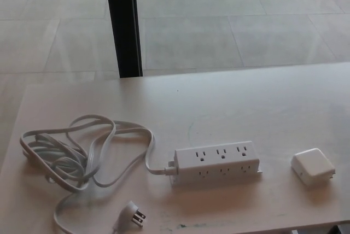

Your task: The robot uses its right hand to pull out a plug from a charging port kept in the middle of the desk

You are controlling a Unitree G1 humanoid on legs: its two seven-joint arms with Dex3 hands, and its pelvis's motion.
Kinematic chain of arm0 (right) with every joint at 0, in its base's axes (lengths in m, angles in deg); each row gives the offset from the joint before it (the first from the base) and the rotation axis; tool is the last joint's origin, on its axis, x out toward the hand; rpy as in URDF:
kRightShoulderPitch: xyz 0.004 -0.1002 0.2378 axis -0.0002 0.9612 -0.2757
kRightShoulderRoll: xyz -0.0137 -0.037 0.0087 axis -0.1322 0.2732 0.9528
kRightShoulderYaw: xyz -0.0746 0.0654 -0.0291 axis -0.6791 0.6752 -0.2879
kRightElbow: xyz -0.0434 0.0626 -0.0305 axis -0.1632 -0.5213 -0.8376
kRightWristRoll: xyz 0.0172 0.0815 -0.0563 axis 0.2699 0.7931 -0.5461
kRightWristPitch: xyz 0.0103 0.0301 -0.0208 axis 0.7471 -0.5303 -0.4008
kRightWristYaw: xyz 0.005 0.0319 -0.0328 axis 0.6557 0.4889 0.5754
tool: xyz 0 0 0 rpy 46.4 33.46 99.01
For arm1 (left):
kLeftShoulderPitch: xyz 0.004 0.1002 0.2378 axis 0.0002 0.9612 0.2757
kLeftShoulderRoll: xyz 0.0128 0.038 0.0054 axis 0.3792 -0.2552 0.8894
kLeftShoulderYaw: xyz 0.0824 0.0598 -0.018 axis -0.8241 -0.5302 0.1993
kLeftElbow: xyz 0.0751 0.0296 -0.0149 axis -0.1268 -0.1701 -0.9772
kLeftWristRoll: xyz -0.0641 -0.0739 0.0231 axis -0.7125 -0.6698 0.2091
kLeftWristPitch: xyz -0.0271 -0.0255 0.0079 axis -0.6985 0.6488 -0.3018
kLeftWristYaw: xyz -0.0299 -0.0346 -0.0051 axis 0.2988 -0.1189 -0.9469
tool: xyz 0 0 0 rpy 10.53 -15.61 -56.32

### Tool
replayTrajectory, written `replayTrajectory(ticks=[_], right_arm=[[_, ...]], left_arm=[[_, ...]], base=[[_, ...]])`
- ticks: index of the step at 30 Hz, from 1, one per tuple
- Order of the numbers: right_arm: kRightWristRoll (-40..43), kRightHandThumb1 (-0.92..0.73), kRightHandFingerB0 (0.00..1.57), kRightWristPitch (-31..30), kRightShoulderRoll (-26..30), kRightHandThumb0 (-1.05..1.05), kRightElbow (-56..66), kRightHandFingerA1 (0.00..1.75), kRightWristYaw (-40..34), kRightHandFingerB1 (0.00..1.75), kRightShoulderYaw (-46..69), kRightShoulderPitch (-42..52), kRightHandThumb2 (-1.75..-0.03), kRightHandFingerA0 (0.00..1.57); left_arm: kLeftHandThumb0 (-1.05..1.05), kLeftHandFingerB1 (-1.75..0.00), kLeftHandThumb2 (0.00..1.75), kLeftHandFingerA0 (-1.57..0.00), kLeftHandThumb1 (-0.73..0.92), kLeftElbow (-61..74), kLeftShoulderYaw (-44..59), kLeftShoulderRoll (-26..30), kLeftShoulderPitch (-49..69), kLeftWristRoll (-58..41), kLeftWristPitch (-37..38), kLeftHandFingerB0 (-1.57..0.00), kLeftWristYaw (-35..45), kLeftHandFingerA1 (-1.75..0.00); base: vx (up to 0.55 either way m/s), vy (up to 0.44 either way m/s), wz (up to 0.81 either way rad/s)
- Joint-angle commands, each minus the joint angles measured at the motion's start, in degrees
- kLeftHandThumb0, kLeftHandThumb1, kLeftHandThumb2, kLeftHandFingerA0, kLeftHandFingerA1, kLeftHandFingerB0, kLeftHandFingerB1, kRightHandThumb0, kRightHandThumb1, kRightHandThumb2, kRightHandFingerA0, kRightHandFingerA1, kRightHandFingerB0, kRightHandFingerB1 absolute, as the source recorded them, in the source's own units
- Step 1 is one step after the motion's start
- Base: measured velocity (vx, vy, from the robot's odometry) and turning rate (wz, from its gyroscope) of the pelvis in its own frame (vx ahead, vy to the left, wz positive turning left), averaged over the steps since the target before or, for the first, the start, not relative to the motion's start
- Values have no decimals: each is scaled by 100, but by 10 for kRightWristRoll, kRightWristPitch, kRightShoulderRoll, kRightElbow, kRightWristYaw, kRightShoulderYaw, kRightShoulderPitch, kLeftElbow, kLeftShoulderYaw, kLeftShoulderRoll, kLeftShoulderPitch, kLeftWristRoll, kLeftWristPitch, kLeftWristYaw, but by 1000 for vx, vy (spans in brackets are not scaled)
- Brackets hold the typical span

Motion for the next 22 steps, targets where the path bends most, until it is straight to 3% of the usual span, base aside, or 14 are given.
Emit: replayTrajectory(ticks=[1,2,3,4,5,9,10,11,13,14,17,18,20,22], right_arm=[[347,-47,9,-71,-56,-85,-100,124,-232,69,516,133,-91,119],[369,-64,0,-76,-79,-88,-111,121,-272,88,558,149,-60,112],[370,-64,0,-77,-82,-88,-110,121,-274,88,564,150,-60,112],[378,-51,9,-92,-85,-91,-123,121,-298,74,581,144,-95,110],[402,-63,0,-79,-92,-82,-142,129,-306,90,599,143,-62,105],[416,-71,0,-83,-112,-76,-168,130,-300,81,613,160,-61,100],[424,-66,0,-76,-118,-72,-177,122,-309,85,625,167,-64,106],[438,-67,0,-81,-122,-69,-195,125,-310,68,635,166,-69,116],[450,-66,0,-75,-118,-68,-218,134,-307,68,644,163,-71,105],[457,-63,13,-70,-116,-65,-233,132,-313,121,652,156,-74,106],[475,-64,18,-61,-119,-63,-256,133,-317,122,674,143,-77,101],[470,-47,12,-63,-140,-63,-246,118,-302,68,667,149,-103,105],[461,-43,12,-80,-161,-57,-222,118,-298,66,668,147,-100,117],[459,-43,12,-82,-163,-57,-219,118,-296,66,671,149,-100,117]], left_arm=[[-105,-60,71,-89,89,0,3,15,5,-7,-1,-69,1,-69],[-105,-59,70,-89,90,-3,4,12,9,-7,5,-69,2,-68],[-105,-59,70,-89,90,-4,4,12,9,-7,6,-69,2,-68],[-105,-60,72,-89,86,-6,5,12,8,-7,7,-70,1,-69],[-105,-59,71,-88,87,-6,5,12,9,-8,7,-69,2,-69],[-105,-59,72,-86,86,-1,7,13,12,-10,0,-68,0,-68],[-105,-61,72,-86,86,0,6,11,17,-9,1,-68,0,-68],[-105,-60,74,-87,90,-1,5,12,18,-7,4,-68,-2,-68],[-105,-61,72,-87,87,-1,4,7,15,-7,4,-67,-3,-68],[-105,-61,72,-89,86,-2,4,6,14,-7,5,-68,-4,-68],[-105,-61,73,-89,86,-6,5,6,15,-6,9,-69,-6,-68],[-105,-60,73,-82,86,-8,1,8,19,-4,10,-66,4,-67],[-105,-60,79,-86,87,-6,1,8,20,-3,9,-65,4,-68],[-105,-60,79,-86,87,-6,0,8,21,-3,9,-65,4,-68]], base=[[0,0,0],[0,0,0],[0,0,0],[0,0,0],[0,0,0],[0,0,0],[0,0,0],[0,0,0],[0,0,0],[0,0,0],[0,0,0],[0,0,0],[0,0,0],[0,0,0]])
